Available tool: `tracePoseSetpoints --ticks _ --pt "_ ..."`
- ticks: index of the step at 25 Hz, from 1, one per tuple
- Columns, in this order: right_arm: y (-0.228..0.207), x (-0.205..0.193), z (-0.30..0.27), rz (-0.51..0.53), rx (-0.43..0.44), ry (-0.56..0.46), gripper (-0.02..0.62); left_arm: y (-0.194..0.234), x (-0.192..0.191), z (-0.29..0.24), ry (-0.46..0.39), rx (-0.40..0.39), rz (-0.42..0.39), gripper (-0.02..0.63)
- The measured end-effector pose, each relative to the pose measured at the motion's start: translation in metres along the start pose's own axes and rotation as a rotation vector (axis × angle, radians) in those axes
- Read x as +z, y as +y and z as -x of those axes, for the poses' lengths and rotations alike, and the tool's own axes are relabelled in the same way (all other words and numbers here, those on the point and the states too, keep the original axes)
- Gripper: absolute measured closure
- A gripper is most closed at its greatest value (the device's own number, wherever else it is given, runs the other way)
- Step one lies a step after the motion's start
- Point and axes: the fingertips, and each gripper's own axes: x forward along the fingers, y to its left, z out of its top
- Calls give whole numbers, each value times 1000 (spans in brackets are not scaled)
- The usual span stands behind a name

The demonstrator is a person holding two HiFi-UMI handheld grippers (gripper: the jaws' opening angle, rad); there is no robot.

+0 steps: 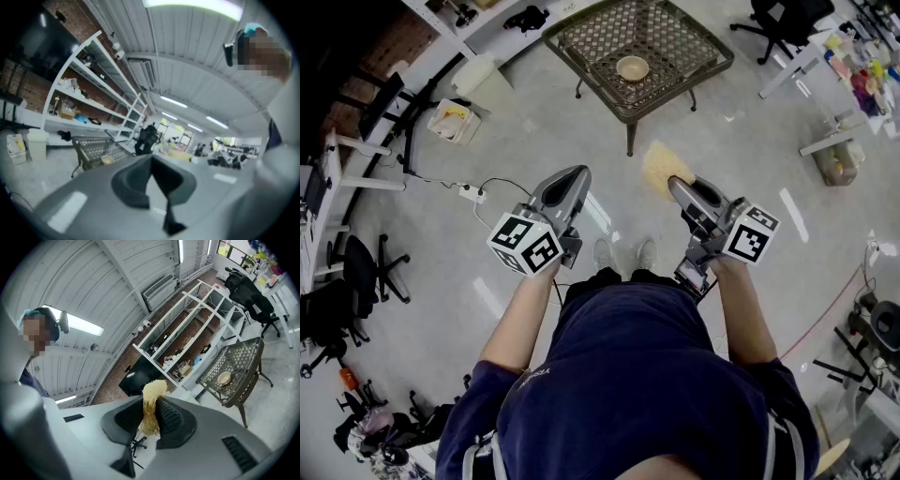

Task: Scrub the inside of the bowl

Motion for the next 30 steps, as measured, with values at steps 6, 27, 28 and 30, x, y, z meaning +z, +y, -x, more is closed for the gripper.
tracePoseSetpoints --ticks 6,27,28,30 --pt "-5 3 -2 -1 -3 -3 529 3 -1 -6 9 3 -4 601" --pt "-48 22 29 -41 10 9 528 2 -21 -20 -23 116 21 602" --pt "-51 23 28 -46 8 12 528 4 -24 -20 -19 124 29 601" --pt "-55 23 24 -57 7 21 528 9 -28 -20 -13 138 43 601"
